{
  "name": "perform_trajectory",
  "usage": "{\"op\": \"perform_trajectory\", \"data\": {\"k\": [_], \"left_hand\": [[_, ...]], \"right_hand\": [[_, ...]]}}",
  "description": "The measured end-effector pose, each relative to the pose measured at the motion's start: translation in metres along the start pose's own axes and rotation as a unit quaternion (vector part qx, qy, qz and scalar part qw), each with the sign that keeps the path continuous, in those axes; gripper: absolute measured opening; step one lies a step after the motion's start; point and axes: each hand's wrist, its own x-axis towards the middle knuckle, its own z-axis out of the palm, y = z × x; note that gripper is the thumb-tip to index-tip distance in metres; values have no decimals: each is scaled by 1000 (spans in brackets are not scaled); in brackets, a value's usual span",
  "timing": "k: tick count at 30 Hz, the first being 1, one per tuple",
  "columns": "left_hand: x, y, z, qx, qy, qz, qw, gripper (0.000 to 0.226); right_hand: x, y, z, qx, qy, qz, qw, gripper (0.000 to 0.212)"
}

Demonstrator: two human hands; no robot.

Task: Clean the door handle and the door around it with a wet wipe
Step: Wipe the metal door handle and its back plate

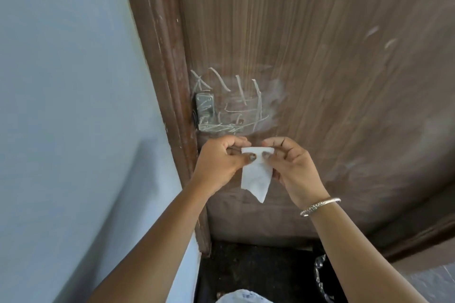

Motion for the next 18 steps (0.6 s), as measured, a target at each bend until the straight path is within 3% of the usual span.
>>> {"op": "perform_trajectory", "data": {"k": [3, 7, 11, 18], "left_hand": [[5, 2, -1, 11, 21, 4, 1000, 18], [11, 2, -7, 48, 9, 1, 999, 16], [17, 4, -17, 17, -14, -11, 1000, 27], [29, 6, -23, -72, -21, -40, 996, 17]], "right_hand": [[13, 2, 3, -39, 5, 4, 999, 34], [25, -1, 6, -41, 5, -4, 999, 30], [35, -2, 13, -50, -7, -26, 998, 35], [46, -2, 18, -25, -11, -56, 998, 42]]}}
